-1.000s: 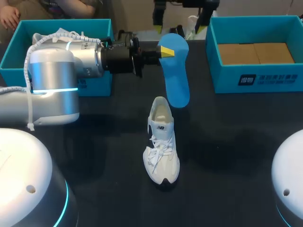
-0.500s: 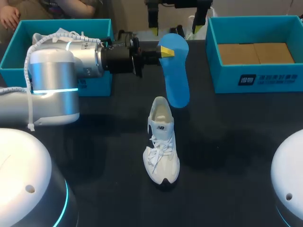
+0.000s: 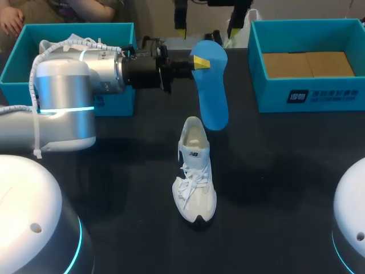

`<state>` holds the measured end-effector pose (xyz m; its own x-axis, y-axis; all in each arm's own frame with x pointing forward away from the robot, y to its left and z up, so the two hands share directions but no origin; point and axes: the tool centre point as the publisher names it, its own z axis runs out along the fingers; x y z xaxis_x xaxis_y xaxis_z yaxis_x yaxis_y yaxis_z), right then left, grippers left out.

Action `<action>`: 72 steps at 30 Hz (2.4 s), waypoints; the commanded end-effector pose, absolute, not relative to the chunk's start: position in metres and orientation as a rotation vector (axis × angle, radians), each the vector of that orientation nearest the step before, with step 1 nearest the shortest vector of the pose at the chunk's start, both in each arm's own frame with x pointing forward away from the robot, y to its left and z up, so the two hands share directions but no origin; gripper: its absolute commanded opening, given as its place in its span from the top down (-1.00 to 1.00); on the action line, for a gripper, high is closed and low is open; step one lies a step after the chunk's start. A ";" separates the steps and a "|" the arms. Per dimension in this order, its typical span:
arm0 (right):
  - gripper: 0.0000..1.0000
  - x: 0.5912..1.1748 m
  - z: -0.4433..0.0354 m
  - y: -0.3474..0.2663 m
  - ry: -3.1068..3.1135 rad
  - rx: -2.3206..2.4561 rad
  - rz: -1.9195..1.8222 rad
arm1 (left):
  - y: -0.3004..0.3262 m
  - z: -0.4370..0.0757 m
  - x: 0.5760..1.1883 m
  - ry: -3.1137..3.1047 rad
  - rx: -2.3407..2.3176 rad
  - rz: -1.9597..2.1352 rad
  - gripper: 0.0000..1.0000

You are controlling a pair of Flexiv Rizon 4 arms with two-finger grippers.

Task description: Take the shoe out of the shoebox, open the shoe tongue, remove and reinsert the insole, then place the shoe into the shoebox

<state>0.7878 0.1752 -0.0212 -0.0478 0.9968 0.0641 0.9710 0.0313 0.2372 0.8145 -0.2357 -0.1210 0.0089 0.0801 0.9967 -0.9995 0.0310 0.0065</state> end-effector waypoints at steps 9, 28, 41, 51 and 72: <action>-1.00 0.782 -0.025 0.133 2.326 2.152 0.741 | -0.235 -0.121 0.814 -1.161 1.132 1.216 1.00; -1.00 0.780 -0.044 0.089 2.440 2.280 1.225 | -0.235 -0.121 0.814 -1.161 1.132 1.216 1.00; -1.00 0.786 -0.066 0.079 2.422 2.328 1.527 | -0.235 -0.121 0.814 -1.161 1.132 1.216 1.00; -1.00 0.792 -0.085 0.083 2.414 2.340 1.770 | -0.235 -0.121 0.814 -1.161 1.132 1.216 1.00; -1.00 0.809 -0.118 0.070 2.380 2.362 2.019 | -0.235 -0.121 0.814 -1.161 1.132 1.216 1.00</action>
